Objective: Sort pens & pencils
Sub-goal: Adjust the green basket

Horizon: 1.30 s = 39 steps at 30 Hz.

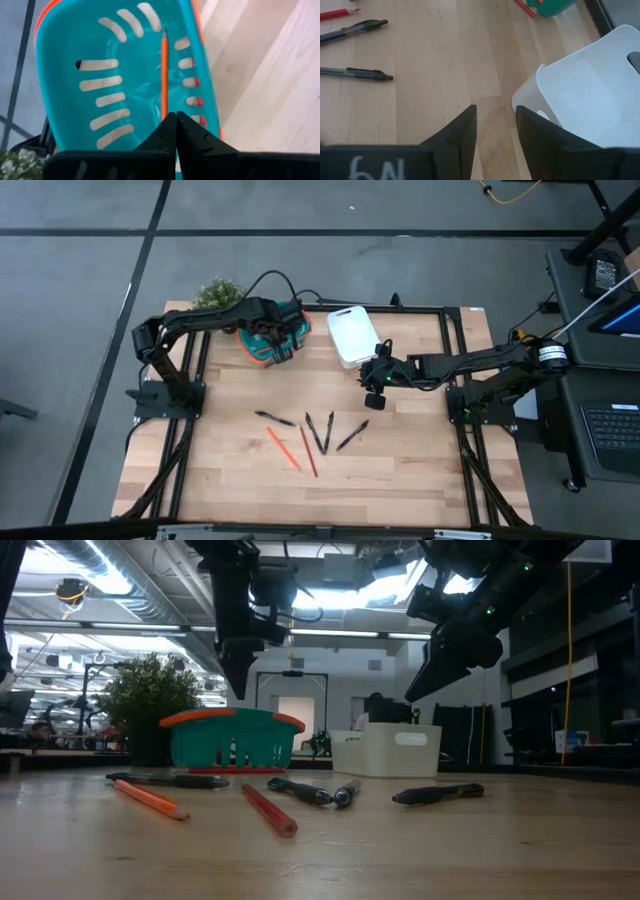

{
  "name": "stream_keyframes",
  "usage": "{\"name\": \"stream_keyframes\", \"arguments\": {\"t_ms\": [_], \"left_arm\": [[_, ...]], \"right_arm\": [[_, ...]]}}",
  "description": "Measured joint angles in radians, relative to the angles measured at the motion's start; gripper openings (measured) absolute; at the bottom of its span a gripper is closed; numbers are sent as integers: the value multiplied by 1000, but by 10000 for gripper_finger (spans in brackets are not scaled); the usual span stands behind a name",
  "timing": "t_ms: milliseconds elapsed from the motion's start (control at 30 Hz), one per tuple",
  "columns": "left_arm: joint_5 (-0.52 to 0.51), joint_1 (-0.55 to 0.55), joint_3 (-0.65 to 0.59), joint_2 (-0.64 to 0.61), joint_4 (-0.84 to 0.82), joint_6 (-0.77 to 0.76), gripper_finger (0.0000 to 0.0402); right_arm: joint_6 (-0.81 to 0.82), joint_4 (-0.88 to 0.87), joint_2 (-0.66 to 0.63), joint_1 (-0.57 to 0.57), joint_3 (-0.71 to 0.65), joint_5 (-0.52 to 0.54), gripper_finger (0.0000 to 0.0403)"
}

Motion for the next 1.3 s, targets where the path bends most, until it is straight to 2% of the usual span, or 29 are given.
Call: {"name": "stream_keyframes", "arguments": {"t_ms": [267, 433, 633, 800, 1000, 1200, 1300], "left_arm": [[2, -10, -5, 0, 28, 6, 0], [2, -10, -70, 1, 68, 7, 0], [50, -9, -114, 1, 77, 8, 0], [231, -8, -114, 1, 101, 52, 0], [274, -17, -114, 1, 101, 57, 0], [400, -21, -114, 1, 101, 87, 0], [413, -28, -114, 1, 106, 106, 0]], "right_arm": [[1, -1, 0, 0, 0, -1, 139], [2, -2, 0, 0, 0, -1, 139], [1, -1, 0, 0, 0, -26, 139], [1, 0, 0, 0, 0, -26, 139], [-1, 0, 0, 0, 0, -26, 139], [-2, 0, 0, 0, 0, -26, 139], [-2, 0, 0, 0, 0, -26, 139]]}}
